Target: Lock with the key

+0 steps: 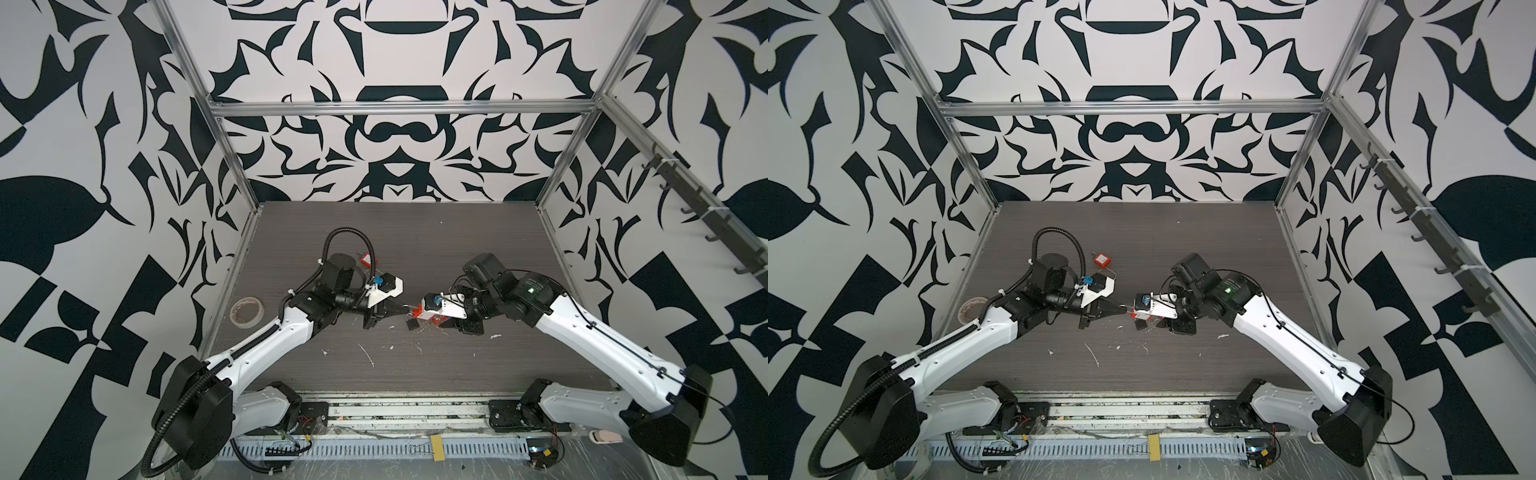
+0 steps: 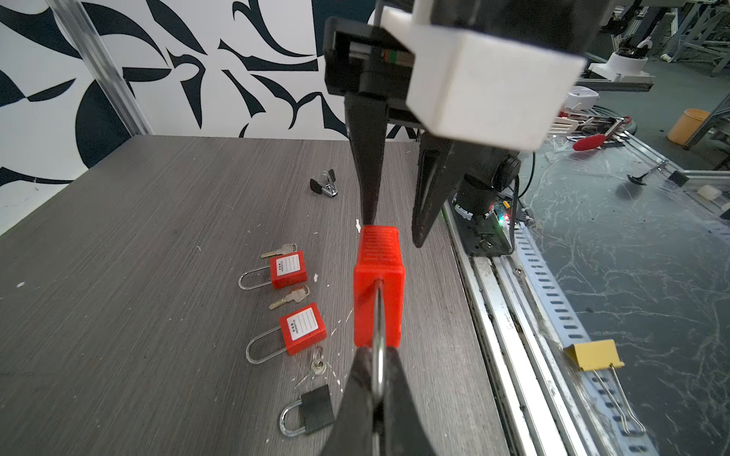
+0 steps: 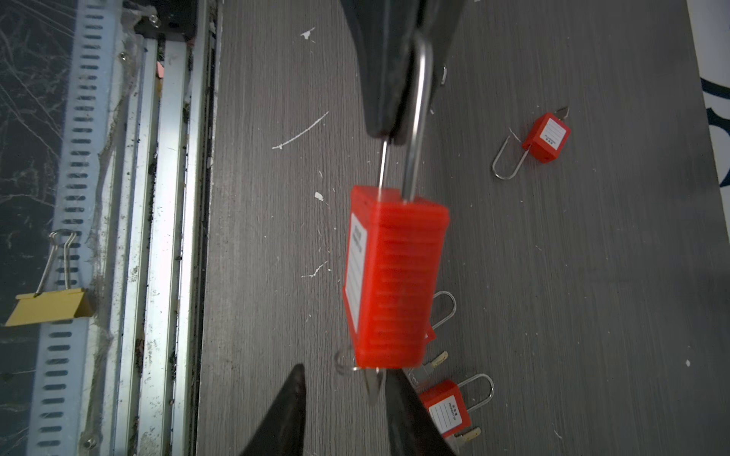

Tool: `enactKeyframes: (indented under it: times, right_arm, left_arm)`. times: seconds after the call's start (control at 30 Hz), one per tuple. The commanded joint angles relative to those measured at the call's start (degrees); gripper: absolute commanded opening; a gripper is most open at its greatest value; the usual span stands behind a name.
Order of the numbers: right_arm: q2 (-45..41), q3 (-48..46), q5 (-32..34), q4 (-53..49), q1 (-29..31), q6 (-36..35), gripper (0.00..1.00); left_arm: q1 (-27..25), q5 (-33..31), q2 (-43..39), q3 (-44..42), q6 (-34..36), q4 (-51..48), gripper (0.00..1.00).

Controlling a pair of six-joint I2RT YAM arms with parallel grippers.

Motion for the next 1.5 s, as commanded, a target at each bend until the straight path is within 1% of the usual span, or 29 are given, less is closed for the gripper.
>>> enactKeyframes:
  times: [0.0,0.1,0.27,0.43,0.57,0.63,0.7,0.77,1.03,1.3,1.47]
  right_arm:
    - [0.54,2.22,-2.08,-0.88,-0.09,-0.17,0.31]
    - [1.33,1.78,-0.28,0.17,-0.13,-0.45,0.22]
    - [1.44,0.78,0.40,1.54,-0.08,-0.53,0.11]
    - [0.72,-0.10,1.03,1.51,-0.08,-0.53,0.04]
    - [0.97,-1.85,2.81,0.79,-0.35,-1.57,0.00]
    - [1.78,-1.89,1.34,-0.32,-1.06,-2.53,0.00]
    - [2.36,-1.83,-2.21,-0.16,-2.60,-3.08,0.00]
    - [2.82,-1.66,-4.07,-0.21,-4.01,-3.25,0.00]
    - [3.73,-1.73,-6.44,-3.58,-7.39,-5.02,0.00]
    - [5.15,-2.83,-4.71,-3.40,-8.26,-5.72,0.00]
    - [4.24,-2.55,-3.32,-3.29,-8.49,-5.33,0.00]
  left_arm:
    - [-0.16,1.15,-0.24,1.63,0.82,-0.65,0.00]
    - [-0.25,1.16,-0.39,1.54,0.81,-0.73,0.00]
    - [-0.37,0.99,-0.92,1.36,0.89,-0.98,0.00]
    - [-0.38,0.69,-0.77,1.51,1.85,-2.11,0.00]
    - [-0.39,0.55,-0.55,1.70,2.41,-2.93,0.00]
    - [-0.30,-0.40,-0.81,1.45,3.17,-3.09,0.00]
    - [-0.10,-1.40,-1.24,1.19,4.23,-3.24,0.00]
    - [0.19,-1.95,-1.49,1.25,5.27,-3.52,0.00]
    - [0.51,-3.87,-1.10,4.07,11.97,-10.75,0.00]
    - [2.27,-4.03,-0.08,3.68,12.76,-9.34,0.00]
    - [3.96,-1.80,0.81,3.45,12.93,-8.28,0.00]
